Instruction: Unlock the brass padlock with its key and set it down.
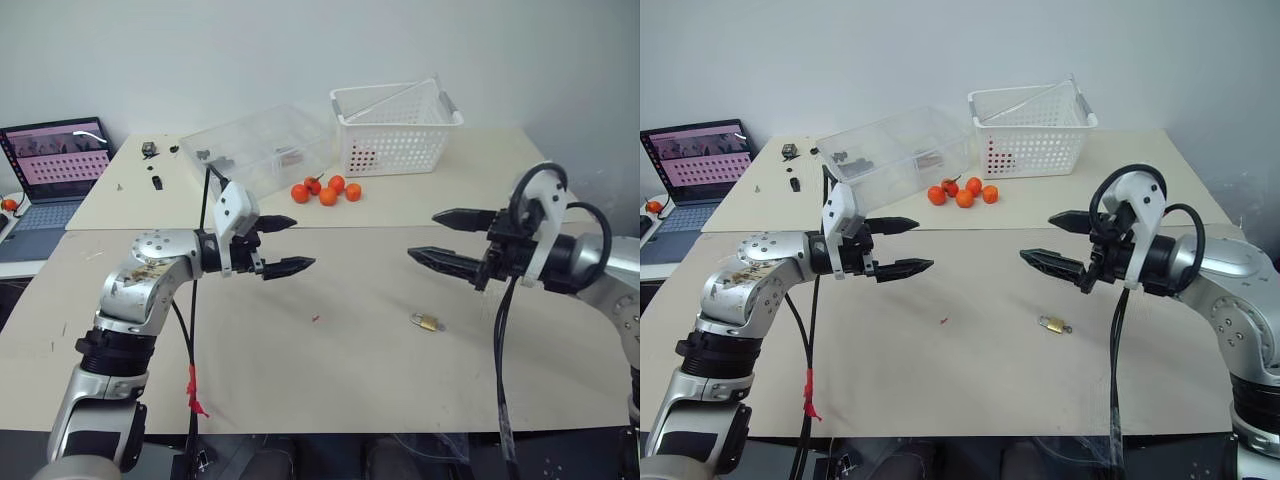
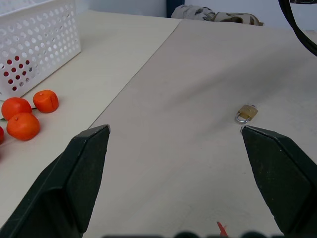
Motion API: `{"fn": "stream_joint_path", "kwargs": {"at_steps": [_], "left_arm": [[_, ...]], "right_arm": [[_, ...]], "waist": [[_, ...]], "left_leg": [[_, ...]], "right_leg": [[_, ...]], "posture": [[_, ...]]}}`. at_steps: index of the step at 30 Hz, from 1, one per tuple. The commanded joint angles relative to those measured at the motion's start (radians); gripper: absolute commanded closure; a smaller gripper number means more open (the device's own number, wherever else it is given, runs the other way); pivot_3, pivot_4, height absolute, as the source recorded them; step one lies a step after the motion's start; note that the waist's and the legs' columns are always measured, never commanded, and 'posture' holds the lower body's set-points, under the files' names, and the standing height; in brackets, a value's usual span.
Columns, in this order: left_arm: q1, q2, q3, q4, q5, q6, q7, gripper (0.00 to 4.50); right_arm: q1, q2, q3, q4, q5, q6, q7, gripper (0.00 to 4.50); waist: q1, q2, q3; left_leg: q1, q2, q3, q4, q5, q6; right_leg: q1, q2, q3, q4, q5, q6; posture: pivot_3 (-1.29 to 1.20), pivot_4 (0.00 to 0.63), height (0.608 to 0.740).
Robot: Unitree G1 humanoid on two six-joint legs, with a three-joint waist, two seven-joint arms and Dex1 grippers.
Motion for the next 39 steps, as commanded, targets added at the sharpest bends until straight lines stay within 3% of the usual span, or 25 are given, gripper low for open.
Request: {"fn": "stream_joint_path", "kwargs": {"at_steps": [1,8,10,13,19,23,29,39], "left_arm": [[-0.04,-0.009,0.016,0.014,-0.005,-0.027,0.002,0.0],[-0.08,-0.025,0.025,0.071,0.003,-0.041,0.003,0.0],[-0.091,-0.006,-0.036,0.122,0.081,-0.069,0.002,0.0],[-0.085,-0.005,-0.067,0.142,0.088,-0.115,-0.064,0.0],[-0.109,-0.022,-0.09,0.134,0.055,-0.12,-0.165,0.0],[-0.112,-0.024,-0.131,0.132,0.082,-0.153,-0.227,0.0],[-0.128,-0.033,-0.181,0.159,0.144,-0.22,-0.25,0.0],[-0.103,-0.012,-0.17,0.136,0.169,-0.218,-0.234,0.0]], "right_arm": [[-0.019,0.001,-0.016,-0.02,0.031,0.011,-0.004,0.03],[0.0,-0.005,-0.008,-0.015,0.05,0.039,-0.005,0.03],[0.007,-0.015,-0.011,-0.028,0.067,0.055,0.004,0.03],[0.049,-0.054,-0.014,-0.058,0.069,0.068,0.038,0.03],[0.214,-0.129,0.042,-0.055,-0.071,-0.055,0.12,0.03],[0.274,-0.116,0.107,0.018,-0.171,-0.162,0.16,0.03],[0.241,-0.053,0.232,0.212,-0.321,-0.333,0.209,0.03],[0.196,0.033,0.309,0.361,-0.43,-0.453,0.257,0.03]], "waist": [[0.0,0.0,0.0],[0.001,0.0,0.0],[0.0,0.0,0.0],[0.001,0.0,0.0],[0.003,0.0,0.0],[0.001,0.0,0.0],[-0.005,0.0,0.0],[-0.002,0.0,0.0]], "left_leg": [[0.0,0.0,0.0,0.0,0.0,0.0],[0.0,0.0,0.001,0.001,0.0,0.0],[0.0,0.0,0.001,0.001,0.0,0.0],[0.0,0.0,0.001,0.0,0.0,0.0],[-0.002,0.0,0.001,0.002,0.0,0.0],[-0.001,0.0,0.002,0.004,0.0,0.0],[0.001,0.001,0.003,0.004,0.0,0.0],[0.001,0.0,0.003,0.004,0.0,0.001]], "right_leg": [[0.0,0.0,0.0,0.0,0.0,0.0],[0.0,0.0,0.0,0.0,0.0,0.0],[0.0,0.0,0.0,0.0,0.0,0.0],[0.0,0.0,0.0,0.0,0.0,0.0],[0.0,0.0,0.0,0.0,0.0,0.0],[0.0,0.0,-0.001,0.0,0.0,0.0],[0.001,0.002,0.0,-0.001,0.0,0.0],[0.001,0.001,0.001,0.001,0.0,0.0]], "posture": [[0.0,0.15,0.74],[0.0,0.15,0.74],[0.0,0.15,0.74],[0.0,0.15,0.74],[0.0,0.15,0.74],[0.0,0.15,0.74],[0.0,0.15,0.74],[0.0,0.15,0.74]]}}
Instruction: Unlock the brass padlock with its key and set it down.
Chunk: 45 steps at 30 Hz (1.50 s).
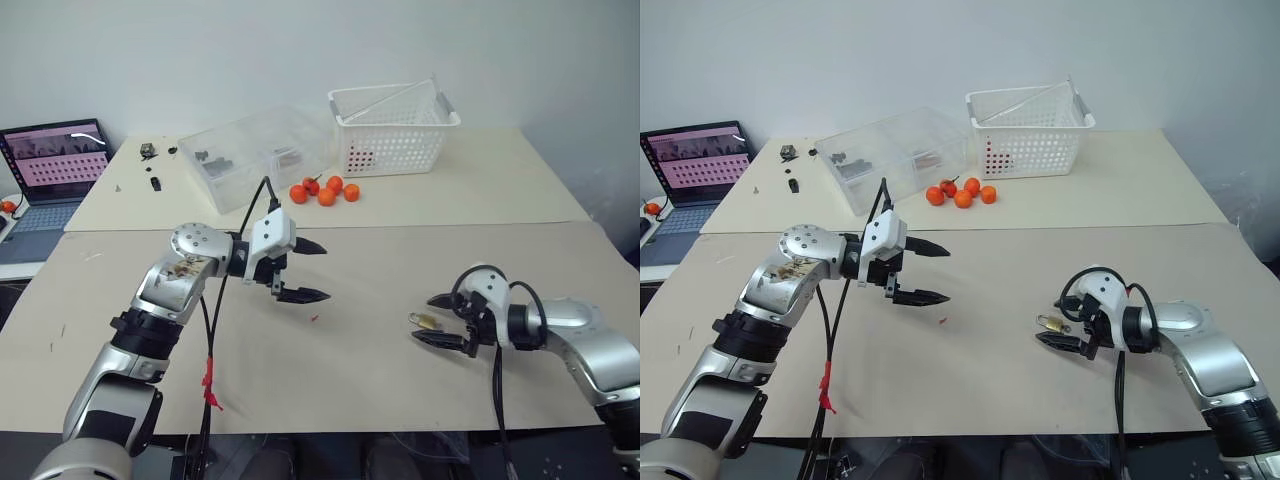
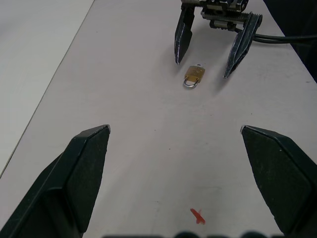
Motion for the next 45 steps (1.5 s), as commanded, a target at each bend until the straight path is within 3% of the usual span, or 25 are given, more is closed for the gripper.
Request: {"fn": "stream_joint_path", "kwargs": {"at_steps": [1,17,20,28,36,45], "left_arm": [[0.007,0.025,0.023,-0.034,0.007,-0.015,0.006,0.0],[0.026,0.027,0.023,-0.036,0.005,-0.023,0.02,0.0],[0.03,0.03,0.023,-0.038,0.001,-0.018,0.018,0.0],[0.031,0.034,0.028,-0.034,0.001,-0.018,0.018,0.0],[0.053,0.065,0.045,-0.055,-0.009,-0.001,0.014,0.0],[0.126,0.124,0.09,-0.152,-0.024,0.049,0.055,0.0]], "right_arm": [[-0.031,0.014,0.001,0.038,-0.035,-0.058,0.019,0.03],[-0.014,0.027,-0.013,0.073,-0.062,-0.084,0.02,0.03],[-0.009,0.025,-0.014,0.086,-0.069,-0.088,0.027,0.77],[-0.011,0.019,-0.012,0.103,-0.086,-0.103,0.038,3.55],[-0.117,0.061,0.072,0.063,-0.148,-0.115,0.043,3.58],[-0.284,0.222,0.252,0.116,-0.242,-0.146,0.084,3.58]], "waist": [[-0.001,0.0,0.0],[-0.001,0.0,0.0],[0.0,0.0,0.0],[0.0,0.0,0.0],[-0.008,0.0,0.0],[-0.01,0.001,0.0]], "left_leg": [[0.0,0.0,0.0,0.001,0.0,0.0],[0.0,0.0,0.0,0.001,-0.001,0.001],[0.0,0.0,0.0,0.002,-0.001,0.001],[0.001,0.0,0.0,0.002,-0.001,0.001],[0.001,0.0,0.0,0.002,-0.001,0.001],[0.003,0.001,-0.001,0.001,-0.001,0.001]], "right_leg": [[0.0,0.0,0.0,0.0,0.0,0.0],[0.0,0.0,0.001,0.001,0.0,0.0],[0.001,0.0,0.001,0.001,0.0,0.0],[0.001,0.0,0.001,0.001,0.0,0.0],[0.001,0.001,0.001,0.001,0.0,0.0],[0.0,0.002,0.004,0.002,0.0,0.0]], "posture": [[0.0,0.15,0.74],[0.0,0.15,0.74],[0.0,0.15,0.74],[0.0,0.15,0.74],[0.0,0.15,0.74],[0.0,0.15,0.74]]}}
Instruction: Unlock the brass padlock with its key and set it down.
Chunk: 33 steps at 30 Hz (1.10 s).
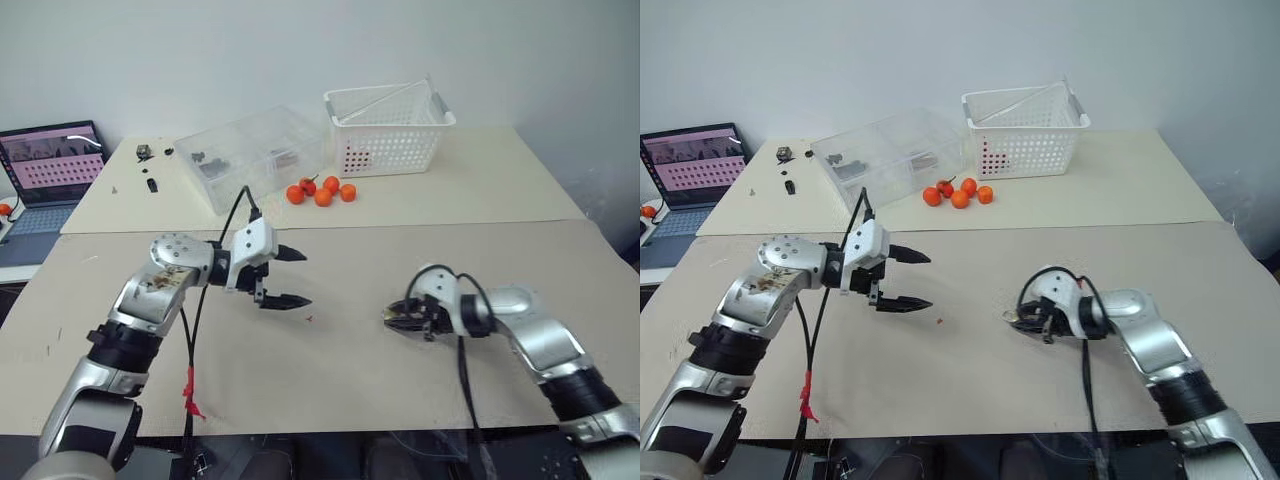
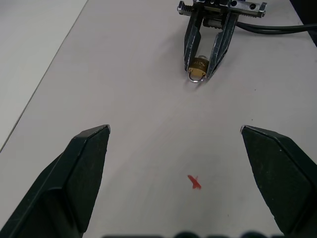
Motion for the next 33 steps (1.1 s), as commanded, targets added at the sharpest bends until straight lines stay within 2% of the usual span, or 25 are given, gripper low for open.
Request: {"fn": "stream_joint_path", "kwargs": {"at_steps": [1,8,14,16,17,21,23,24,28,33], "left_arm": [[0.029,0.027,0.05,-0.079,-0.021,0.028,0.029,0.0],[0.098,0.05,0.086,-0.181,-0.038,0.087,0.076,0.0],[0.126,0.063,0.098,-0.227,-0.053,0.117,0.104,0.0],[0.128,0.065,0.098,-0.231,-0.056,0.12,0.109,0.0],[0.128,0.065,0.097,-0.232,-0.058,0.121,0.111,0.0],[0.123,0.061,0.086,-0.224,-0.059,0.12,0.109,0.0],[0.115,0.061,0.081,-0.213,-0.06,0.118,0.098,0.0],[0.11,0.061,0.08,-0.206,-0.061,0.116,0.092,0.0],[0.085,0.057,0.069,-0.174,-0.064,0.105,0.057,0.0],[0.066,0.053,0.011,-0.12,-0.037,0.009,-0.043,0.0]], "right_arm": [[-0.068,0.052,0.056,0.011,-0.038,-0.046,0.024,3.58],[-0.169,0.161,0.141,0.139,-0.102,-0.122,0.062,3.58],[-0.211,0.212,0.156,0.246,-0.131,-0.18,0.088,3.58],[-0.212,0.215,0.151,0.254,-0.126,-0.173,0.102,2.56],[-0.211,0.213,0.145,0.25,-0.123,-0.168,0.108,2.4],[-0.216,0.195,0.096,0.164,-0.082,-0.122,0.125,0.97],[-0.232,0.185,0.042,0.05,-0.008,-0.025,0.136,0.21],[-0.241,0.173,0.016,-0.008,0.028,0.023,0.143,0.02],[-0.249,0.09,-0.081,-0.179,0.138,0.191,0.152,0.02],[-0.103,-0.092,-0.159,-0.268,0.148,0.209,0.162,0.02]], "waist": [[0.0,0.0,0.0],[0.008,0.0,0.0],[0.005,0.0,0.0],[0.005,0.0,0.0],[0.006,0.0,0.0],[0.005,0.0,0.0],[0.006,0.001,0.0],[0.006,0.001,0.0],[0.007,0.001,0.0],[0.027,0.0,0.0]], "left_leg": [[0.0,0.0,-0.001,0.0,0.0,0.0],[0.0,-0.001,-0.003,0.0,-0.001,-0.002],[0.002,0.0,-0.002,-0.001,-0.002,-0.002],[0.003,0.0,-0.002,-0.001,-0.002,-0.002],[0.003,0.0,-0.002,-0.001,-0.002,-0.002],[0.003,0.0,-0.002,-0.002,-0.002,-0.003],[0.003,0.0,-0.001,-0.002,-0.002,-0.003],[0.002,0.0,-0.001,-0.002,-0.002,-0.003],[0.002,0.001,-0.001,-0.002,-0.003,-0.004],[0.002,0.0,0.0,-0.002,-0.004,-0.004]], "right_leg": [[0.0,0.0,0.0,0.0,0.0,0.0],[-0.001,0.0,0.002,0.0,0.0,0.0],[-0.001,0.001,0.004,0.001,0.0,0.0],[-0.001,0.001,0.004,0.001,0.0,0.0],[-0.001,0.002,0.004,0.001,0.0,0.0],[-0.002,0.002,0.006,0.002,0.0,0.0],[-0.003,0.002,0.006,0.002,0.0,0.0],[-0.003,0.002,0.007,0.002,0.0,0.0],[-0.004,0.002,0.008,0.002,0.0,0.0],[-0.002,0.001,0.006,-0.001,0.0,0.0]], "posture": [[0.0,0.15,0.74],[0.0,0.15,0.74],[0.0,0.15,0.74],[0.0,0.15,0.74],[0.0,0.15,0.74],[0.0,0.15,0.74],[0.0,0.15,0.74],[0.0,0.15,0.74],[0.0,0.15,0.74],[0.0,0.15,0.74]]}}
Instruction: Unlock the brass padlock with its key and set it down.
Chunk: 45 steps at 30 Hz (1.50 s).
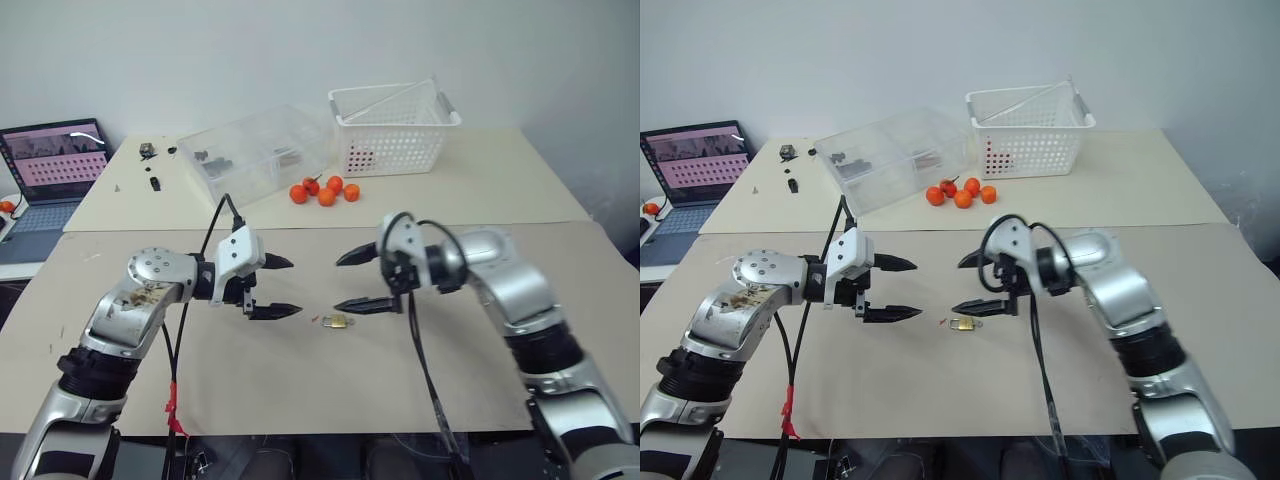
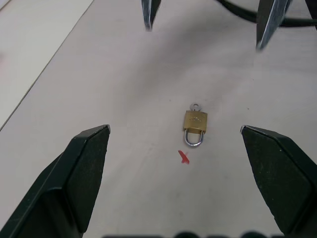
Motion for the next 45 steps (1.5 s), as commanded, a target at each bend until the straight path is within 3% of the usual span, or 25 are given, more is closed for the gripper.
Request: {"fn": "stream_joint_path", "kwargs": {"at_steps": [1,11,20,25,34,45], "left_arm": [[-0.017,0.01,-0.037,0.025,0.014,-0.099,-0.083,0.0],[-0.074,-0.108,-0.176,0.252,0.162,-0.382,-0.133,0.0],[-0.132,-0.254,-0.215,0.479,0.244,-0.432,-0.055,0.0],[-0.143,-0.308,-0.215,0.517,0.246,-0.428,-0.048,0.0],[-0.098,-0.346,-0.223,0.448,0.255,-0.362,0.002,0.0],[-0.079,-0.304,-0.234,0.45,0.304,-0.379,0.018,0.0]], "right_arm": [[0.091,-0.081,-0.051,-0.056,0.019,0.011,0.006,0.02],[0.249,-0.141,-0.157,-0.193,0.095,0.103,-0.111,0.02],[0.316,-0.148,-0.214,-0.29,0.155,0.189,-0.227,0.02],[0.333,-0.159,-0.231,-0.311,0.166,0.206,-0.264,0.02],[0.354,-0.167,-0.246,-0.328,0.179,0.21,-0.307,0.02],[0.319,-0.163,-0.211,-0.296,0.169,0.185,-0.313,0.02]], "waist": [[0.002,0.0,0.0],[-0.013,0.0,0.0],[-0.011,0.0,0.0],[-0.011,-0.001,0.0],[-0.012,-0.001,0.0],[-0.013,-0.001,0.0]], "left_leg": [[0.0,0.0,0.001,0.001,-0.001,-0.001],[0.001,0.001,0.013,0.005,-0.004,0.003],[0.0,0.0,0.013,0.006,-0.005,0.004],[0.0,0.0,0.014,0.006,-0.005,0.005],[0.001,0.001,0.014,0.006,-0.005,0.005],[0.001,0.001,0.014,0.006,-0.005,0.005]], "right_leg": [[0.0,-0.001,0.0,0.0,0.0,0.0],[0.0,-0.001,0.008,-0.001,0.0,0.001],[0.0,-0.001,0.009,0.0,0.001,0.003],[0.001,-0.001,0.009,-0.001,0.002,0.003],[0.001,0.0,0.009,0.0,0.002,0.003],[0.001,0.0,0.009,0.0,0.002,0.004]], "posture": [[0.0,0.15,0.74],[0.0,0.15,0.74],[0.0,0.15,0.74],[0.0,0.15,0.74],[0.0,0.15,0.74],[0.0,0.15,0.74]]}}
